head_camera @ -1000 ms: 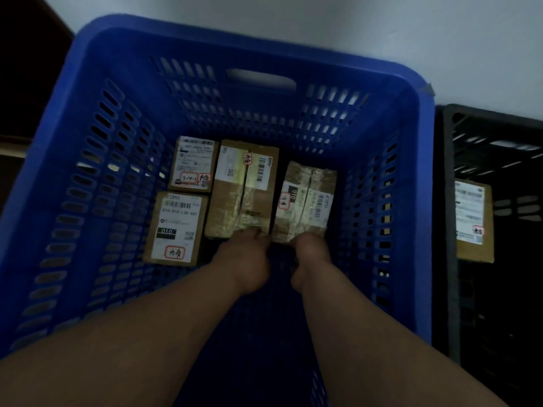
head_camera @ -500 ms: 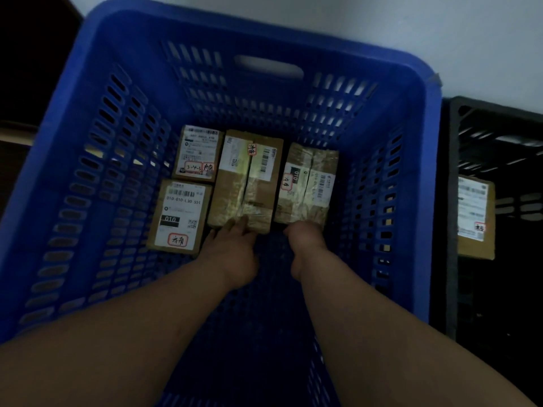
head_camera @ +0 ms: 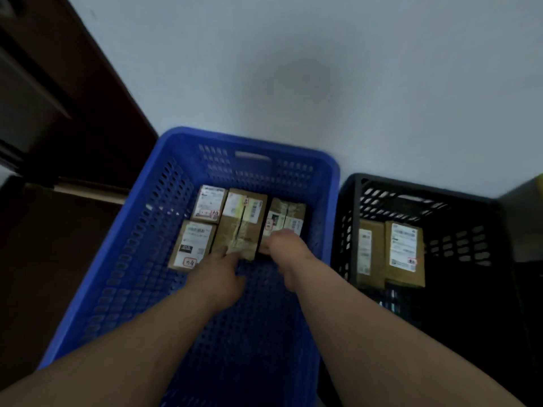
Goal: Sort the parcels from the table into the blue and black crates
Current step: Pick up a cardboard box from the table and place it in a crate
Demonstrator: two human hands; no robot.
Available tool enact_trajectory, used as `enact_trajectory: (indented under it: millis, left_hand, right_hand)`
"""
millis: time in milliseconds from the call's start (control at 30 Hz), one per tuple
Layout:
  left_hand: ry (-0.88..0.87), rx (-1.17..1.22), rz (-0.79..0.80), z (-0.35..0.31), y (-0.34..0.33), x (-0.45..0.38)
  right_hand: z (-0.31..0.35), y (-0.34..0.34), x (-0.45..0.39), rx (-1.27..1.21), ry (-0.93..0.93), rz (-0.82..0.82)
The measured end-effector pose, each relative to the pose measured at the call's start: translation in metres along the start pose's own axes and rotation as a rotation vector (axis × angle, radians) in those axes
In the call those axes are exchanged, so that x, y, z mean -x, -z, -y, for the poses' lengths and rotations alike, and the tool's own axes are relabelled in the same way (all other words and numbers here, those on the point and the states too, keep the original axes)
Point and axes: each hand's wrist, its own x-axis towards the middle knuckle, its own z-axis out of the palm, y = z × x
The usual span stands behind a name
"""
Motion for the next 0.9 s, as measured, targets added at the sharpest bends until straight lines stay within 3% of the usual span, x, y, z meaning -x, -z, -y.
enact_trajectory:
  millis: [300, 433, 600, 900]
  left_hand:
    - [-0.210, 0.179, -0.214, -0.083, 0.052, 0.122]
    - [-0.276, 0.265, -0.210, -0.115, 0.053, 0.177]
    - [-0.349, 0.207, -0.264, -0.170, 0.048, 0.232]
    - [-0.533, 0.180, -0.297, -0.355, -0.009, 0.283]
  right_hand:
    - [-0.055, 0.077, 0.169, -0.140, 0.252, -0.218]
    - [-0.106, 0.102, 0.231, -0.184, 0.261, -0.332]
    - [-0.169, 0.147, 0.299, -0.167, 0.241, -0.437]
    - [-0.300, 0.274, 0.398, -0.255, 0.217, -0.562]
